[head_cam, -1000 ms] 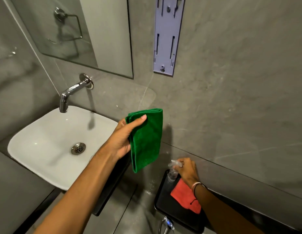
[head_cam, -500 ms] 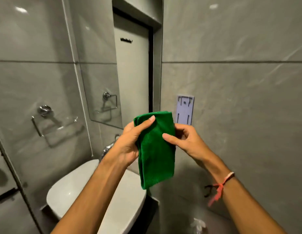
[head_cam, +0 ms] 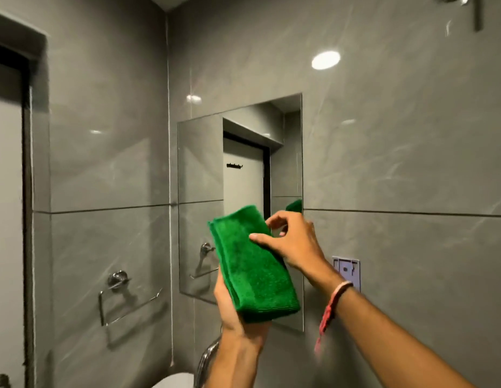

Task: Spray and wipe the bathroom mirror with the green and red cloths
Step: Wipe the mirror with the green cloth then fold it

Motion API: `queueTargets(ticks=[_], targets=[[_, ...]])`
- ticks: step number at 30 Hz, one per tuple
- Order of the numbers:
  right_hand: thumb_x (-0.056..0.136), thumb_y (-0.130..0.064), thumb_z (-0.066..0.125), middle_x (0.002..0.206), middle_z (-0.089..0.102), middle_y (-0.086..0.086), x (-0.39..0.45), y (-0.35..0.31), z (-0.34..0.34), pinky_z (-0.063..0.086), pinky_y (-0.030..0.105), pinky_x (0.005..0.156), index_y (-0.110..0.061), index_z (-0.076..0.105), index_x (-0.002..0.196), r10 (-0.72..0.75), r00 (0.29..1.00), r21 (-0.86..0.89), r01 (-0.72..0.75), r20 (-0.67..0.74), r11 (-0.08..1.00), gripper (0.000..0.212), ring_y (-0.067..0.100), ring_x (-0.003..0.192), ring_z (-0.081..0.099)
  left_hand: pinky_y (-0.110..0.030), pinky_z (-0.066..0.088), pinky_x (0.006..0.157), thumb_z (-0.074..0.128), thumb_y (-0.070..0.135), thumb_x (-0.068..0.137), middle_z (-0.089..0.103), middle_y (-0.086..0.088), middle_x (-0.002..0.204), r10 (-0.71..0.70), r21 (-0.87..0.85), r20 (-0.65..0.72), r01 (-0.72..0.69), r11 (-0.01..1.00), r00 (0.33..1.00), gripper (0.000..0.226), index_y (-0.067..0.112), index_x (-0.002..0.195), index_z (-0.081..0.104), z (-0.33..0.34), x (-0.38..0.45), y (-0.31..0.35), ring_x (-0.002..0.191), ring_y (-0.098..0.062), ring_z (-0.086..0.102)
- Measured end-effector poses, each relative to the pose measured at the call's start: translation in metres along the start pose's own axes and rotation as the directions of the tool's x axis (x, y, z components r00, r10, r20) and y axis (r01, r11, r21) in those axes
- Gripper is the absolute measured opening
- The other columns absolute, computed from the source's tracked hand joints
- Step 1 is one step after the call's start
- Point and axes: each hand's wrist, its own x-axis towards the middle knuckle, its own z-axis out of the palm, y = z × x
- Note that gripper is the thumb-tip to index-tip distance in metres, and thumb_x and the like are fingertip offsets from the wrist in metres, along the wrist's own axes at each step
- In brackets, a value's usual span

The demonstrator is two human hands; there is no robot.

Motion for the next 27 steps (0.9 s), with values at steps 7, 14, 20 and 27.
queueTargets(ticks=[7,14,20,27], targets=[[0.095,-0.051,0.060,0.149,0.054,0.010,0.019,0.022,-0.053,0.046,0.043,0.110,-0.019,0.049,0.152,-0.338,0.909,-0.605,0.130,-0.245,0.785,0.066,0.030,0.135,0.052,-0.040,0.051,0.082,0.035,0.054,0.102,0.071,-0.008,0.100,0.273,0.140,-0.025,-0.267,0.954,0.962,0.048,0.020,0.113,0.068,0.028,0.052,0.031,0.088,-0.023,0.066],[0.095,-0.037,0.066,0.163,0.040,0.023,0.081,0.028,-0.112,0.032,0.053,0.125,-0.013,0.041,0.158,-0.561,0.813,-0.834,0.196,-0.156,0.516,0.072,0.038,0.152,0.039,0.011,0.025,0.100,0.030,0.028,0.107,0.007,0.014,0.159,0.722,0.589,0.455,-0.784,0.196,0.522,0.056,0.020,0.160,0.013,0.143,0.159,0.028,0.123,0.041,0.021],[0.095,-0.034,0.063,0.161,0.042,0.023,0.139,0.039,-0.142,0.034,0.052,0.124,-0.014,0.044,0.157,-0.653,0.748,-0.898,0.202,-0.117,0.392,0.068,0.038,0.151,0.042,-0.056,0.013,0.127,0.030,0.037,0.107,-0.006,-0.012,0.172,0.391,0.624,0.780,-0.556,-0.549,0.490,0.058,0.033,0.160,0.009,0.190,0.265,-0.015,0.160,-0.027,-0.002],[0.098,-0.035,0.053,0.166,0.035,0.022,0.174,0.047,-0.133,0.027,0.054,0.127,-0.012,0.038,0.159,-0.710,0.694,-0.935,0.166,-0.116,0.315,0.067,0.036,0.155,0.035,-0.045,0.009,0.130,0.026,0.041,0.105,0.007,-0.006,0.172,0.453,0.589,0.806,-0.594,-0.548,0.381,0.056,0.035,0.160,0.016,0.196,0.311,0.000,0.160,-0.019,0.005]])
